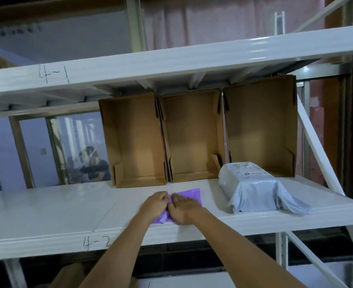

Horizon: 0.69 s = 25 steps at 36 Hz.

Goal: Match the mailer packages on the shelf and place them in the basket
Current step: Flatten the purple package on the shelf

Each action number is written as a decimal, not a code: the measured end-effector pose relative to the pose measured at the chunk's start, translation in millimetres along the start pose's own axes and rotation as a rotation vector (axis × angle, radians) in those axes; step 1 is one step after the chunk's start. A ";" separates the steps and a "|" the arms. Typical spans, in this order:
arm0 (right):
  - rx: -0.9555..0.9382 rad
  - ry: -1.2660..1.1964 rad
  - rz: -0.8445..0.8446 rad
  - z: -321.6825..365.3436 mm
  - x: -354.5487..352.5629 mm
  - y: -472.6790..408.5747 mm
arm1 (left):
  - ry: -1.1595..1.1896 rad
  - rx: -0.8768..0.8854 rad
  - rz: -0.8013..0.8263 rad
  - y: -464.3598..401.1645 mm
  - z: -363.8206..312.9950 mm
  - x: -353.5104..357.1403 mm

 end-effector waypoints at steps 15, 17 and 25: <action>0.194 0.010 0.028 -39.6 4.3 -4.2 | -0.304 -0.020 0.074 -4.7 2.0 4.6; 0.203 0.007 0.021 -39.9 5.2 -5.4 | -0.306 -0.027 0.064 -6.5 3.0 4.0; 0.243 -0.089 -0.064 -23.8 -8.6 -9.6 | -0.338 -0.032 0.013 -3.7 -0.9 7.7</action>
Point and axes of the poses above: each hand's wrist, its own y-axis away from the middle knuckle, its own x-axis out of the palm, z = x × y, the point moved 3 cm from there along -y, towards the middle knuckle, and after that the axes turned 2 degrees about -z, right-handed, at the moved point
